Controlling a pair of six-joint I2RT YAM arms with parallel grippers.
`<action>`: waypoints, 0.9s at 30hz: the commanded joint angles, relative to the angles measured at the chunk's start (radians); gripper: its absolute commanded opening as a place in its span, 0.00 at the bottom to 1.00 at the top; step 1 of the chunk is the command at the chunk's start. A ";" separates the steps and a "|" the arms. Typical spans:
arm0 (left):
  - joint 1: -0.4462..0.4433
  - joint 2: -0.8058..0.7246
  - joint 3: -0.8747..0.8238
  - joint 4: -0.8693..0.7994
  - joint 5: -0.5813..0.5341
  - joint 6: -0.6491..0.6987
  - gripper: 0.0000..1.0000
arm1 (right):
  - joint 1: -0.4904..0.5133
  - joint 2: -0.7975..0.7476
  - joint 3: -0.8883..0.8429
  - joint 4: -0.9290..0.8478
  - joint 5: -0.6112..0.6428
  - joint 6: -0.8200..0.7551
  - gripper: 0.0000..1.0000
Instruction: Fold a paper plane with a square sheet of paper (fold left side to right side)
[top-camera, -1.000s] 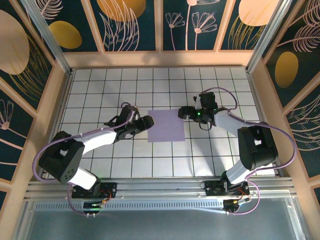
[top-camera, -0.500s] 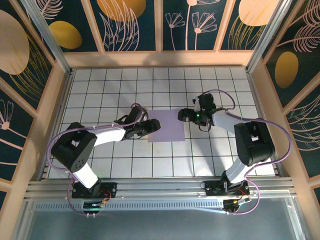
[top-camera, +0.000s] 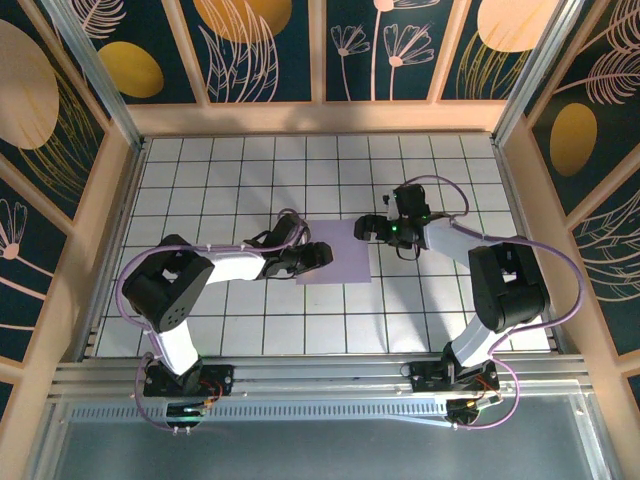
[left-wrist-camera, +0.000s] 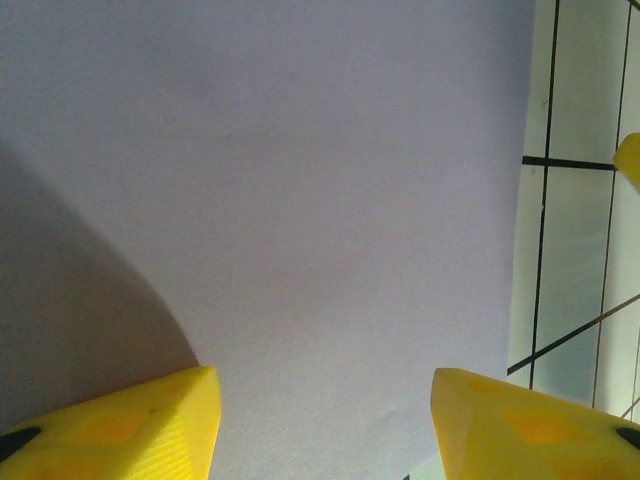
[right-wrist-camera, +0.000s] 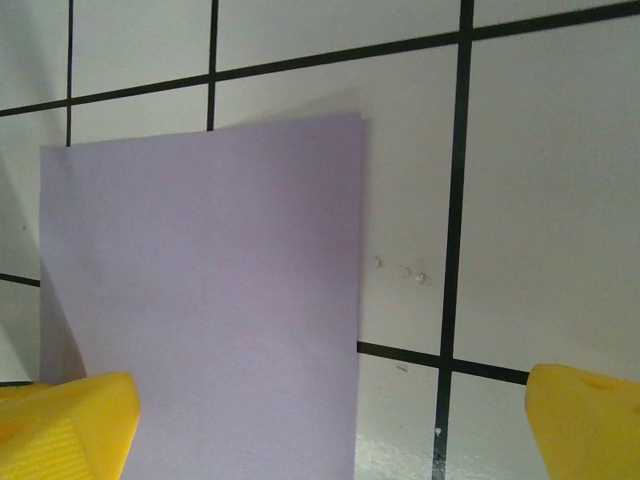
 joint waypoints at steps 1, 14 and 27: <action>-0.009 0.020 0.004 -0.028 0.025 -0.006 0.57 | 0.022 0.034 0.058 -0.052 0.022 -0.045 0.99; -0.022 -0.034 -0.082 -0.070 0.044 -0.003 0.48 | 0.111 0.238 0.296 -0.153 0.083 -0.128 0.99; -0.023 -0.047 -0.092 -0.078 0.022 -0.005 0.47 | 0.150 0.363 0.403 -0.188 0.126 -0.151 0.99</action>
